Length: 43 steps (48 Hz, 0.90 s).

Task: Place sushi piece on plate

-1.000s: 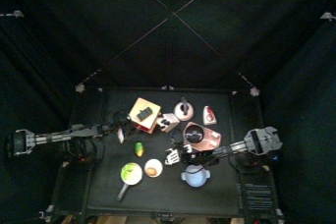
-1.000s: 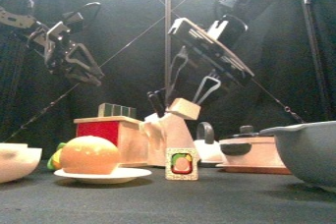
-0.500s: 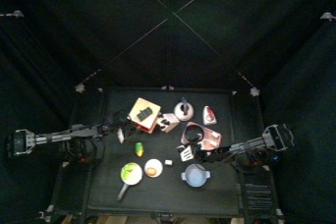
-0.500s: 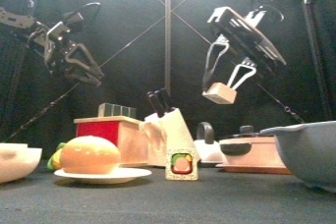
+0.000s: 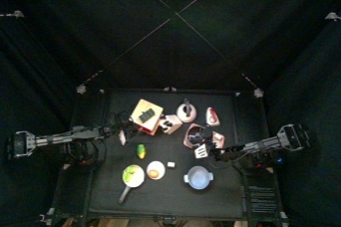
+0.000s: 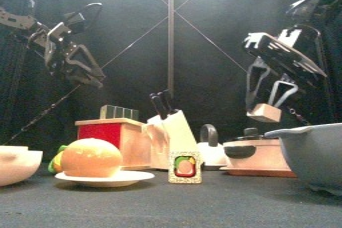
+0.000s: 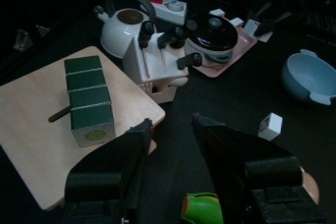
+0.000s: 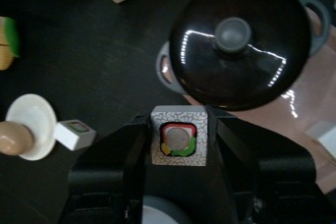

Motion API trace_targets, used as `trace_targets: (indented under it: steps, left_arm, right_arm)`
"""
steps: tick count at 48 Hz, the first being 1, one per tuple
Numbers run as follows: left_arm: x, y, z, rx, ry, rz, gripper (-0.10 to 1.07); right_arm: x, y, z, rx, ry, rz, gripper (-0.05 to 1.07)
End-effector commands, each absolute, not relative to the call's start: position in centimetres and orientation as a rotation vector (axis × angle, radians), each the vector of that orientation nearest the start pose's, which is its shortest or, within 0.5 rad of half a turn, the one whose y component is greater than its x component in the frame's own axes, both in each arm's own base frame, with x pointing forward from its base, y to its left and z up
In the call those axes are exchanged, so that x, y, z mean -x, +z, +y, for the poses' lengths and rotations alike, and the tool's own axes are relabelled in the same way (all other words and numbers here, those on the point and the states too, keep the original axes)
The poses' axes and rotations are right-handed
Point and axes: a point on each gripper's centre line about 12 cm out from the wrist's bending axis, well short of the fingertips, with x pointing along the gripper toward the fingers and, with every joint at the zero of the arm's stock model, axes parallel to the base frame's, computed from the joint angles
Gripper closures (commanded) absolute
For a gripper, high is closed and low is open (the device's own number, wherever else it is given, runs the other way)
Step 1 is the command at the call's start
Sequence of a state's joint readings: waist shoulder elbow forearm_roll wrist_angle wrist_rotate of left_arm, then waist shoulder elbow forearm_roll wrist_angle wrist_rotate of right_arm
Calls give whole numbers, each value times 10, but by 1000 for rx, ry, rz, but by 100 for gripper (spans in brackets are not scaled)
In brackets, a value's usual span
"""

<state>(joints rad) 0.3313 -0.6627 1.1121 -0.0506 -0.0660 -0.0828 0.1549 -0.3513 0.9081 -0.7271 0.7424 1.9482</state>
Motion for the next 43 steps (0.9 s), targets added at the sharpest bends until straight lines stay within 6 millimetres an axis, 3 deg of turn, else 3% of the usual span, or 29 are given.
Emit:
trace_targets:
  steps: [1,7,12,28,43]
  left_arm:
    - [-231,231,81,190,358,343,19]
    - [-231,231,81,190,358,343,19]
    - [-231,231,81,190,358,343,19]
    - [-231,231,81,190,358,343,19]
    - [-231,230,81,190,358,344,19]
  right_arm:
    - [-242,179,-15,-891,-964,700,31]
    - [-221,172,-18,-909,-1048,732,31]
    - [-215,164,-18,-916,-1071,758,28]
    - [-215,156,-20,-895,-1090,779,6]
    - [-217,158,-20,-901,-1086,773,5]
